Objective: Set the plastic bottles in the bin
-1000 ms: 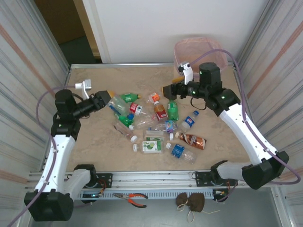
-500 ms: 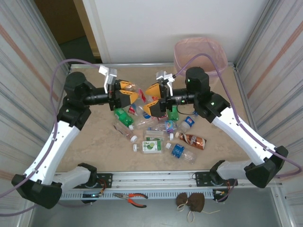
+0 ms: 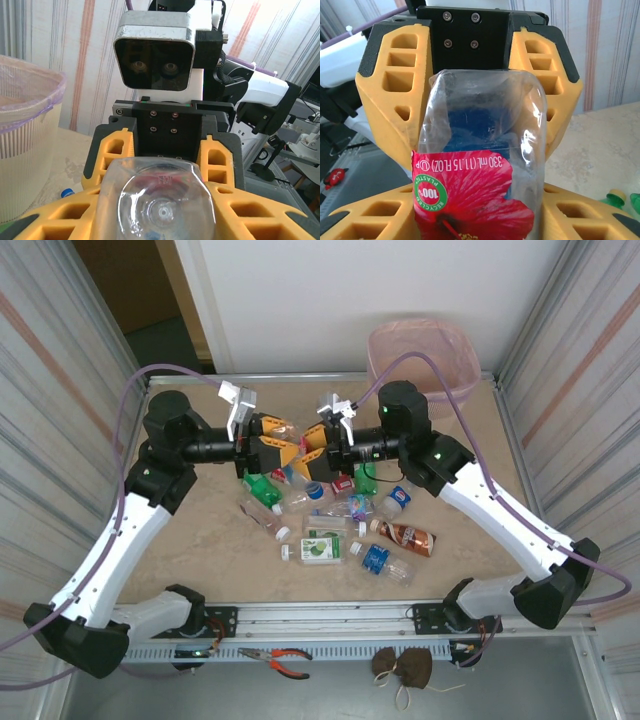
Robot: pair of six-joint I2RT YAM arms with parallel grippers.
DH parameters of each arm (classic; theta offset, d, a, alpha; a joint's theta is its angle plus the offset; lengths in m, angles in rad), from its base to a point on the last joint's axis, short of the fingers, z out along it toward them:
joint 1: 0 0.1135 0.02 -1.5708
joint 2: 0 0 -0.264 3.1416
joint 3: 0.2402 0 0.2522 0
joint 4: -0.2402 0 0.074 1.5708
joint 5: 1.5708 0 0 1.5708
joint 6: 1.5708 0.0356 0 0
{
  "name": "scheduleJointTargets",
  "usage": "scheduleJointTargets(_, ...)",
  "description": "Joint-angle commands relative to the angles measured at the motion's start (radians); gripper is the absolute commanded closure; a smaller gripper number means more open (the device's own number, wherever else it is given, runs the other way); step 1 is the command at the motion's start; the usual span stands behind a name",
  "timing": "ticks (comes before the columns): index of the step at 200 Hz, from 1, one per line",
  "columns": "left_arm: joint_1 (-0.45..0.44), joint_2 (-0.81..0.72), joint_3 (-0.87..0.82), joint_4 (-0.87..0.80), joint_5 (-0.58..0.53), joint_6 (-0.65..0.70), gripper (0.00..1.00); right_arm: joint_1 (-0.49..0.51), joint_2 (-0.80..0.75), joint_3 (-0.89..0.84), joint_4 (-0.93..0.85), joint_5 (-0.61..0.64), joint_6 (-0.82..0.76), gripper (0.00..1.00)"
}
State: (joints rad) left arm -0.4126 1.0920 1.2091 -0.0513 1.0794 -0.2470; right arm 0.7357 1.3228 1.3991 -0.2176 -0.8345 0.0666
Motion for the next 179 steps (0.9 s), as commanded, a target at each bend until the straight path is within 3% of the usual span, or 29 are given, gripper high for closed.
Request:
scheduleJointTargets(1, -0.002, -0.019, 0.020, 0.017, -0.047, 0.023, 0.57, 0.014, 0.001, 0.041, -0.014, -0.017, -0.004, 0.57)
scheduleJointTargets(36, -0.002, -0.050, 0.007, -0.021, -0.186, 0.031, 0.38, -0.002, -0.016, 0.041, -0.025, 0.037, -0.005, 0.60)
scheduleJointTargets(94, 0.011, -0.172, -0.083, -0.171, -0.656, 0.077, 0.20, -0.169, -0.051, 0.058, -0.095, 0.190, 0.015, 0.59)
scheduleJointTargets(179, 0.052, -0.186, -0.217, -0.223, -0.704, -0.030, 0.21, -0.544, 0.082, 0.295, -0.152, 0.476, 0.057, 0.59)
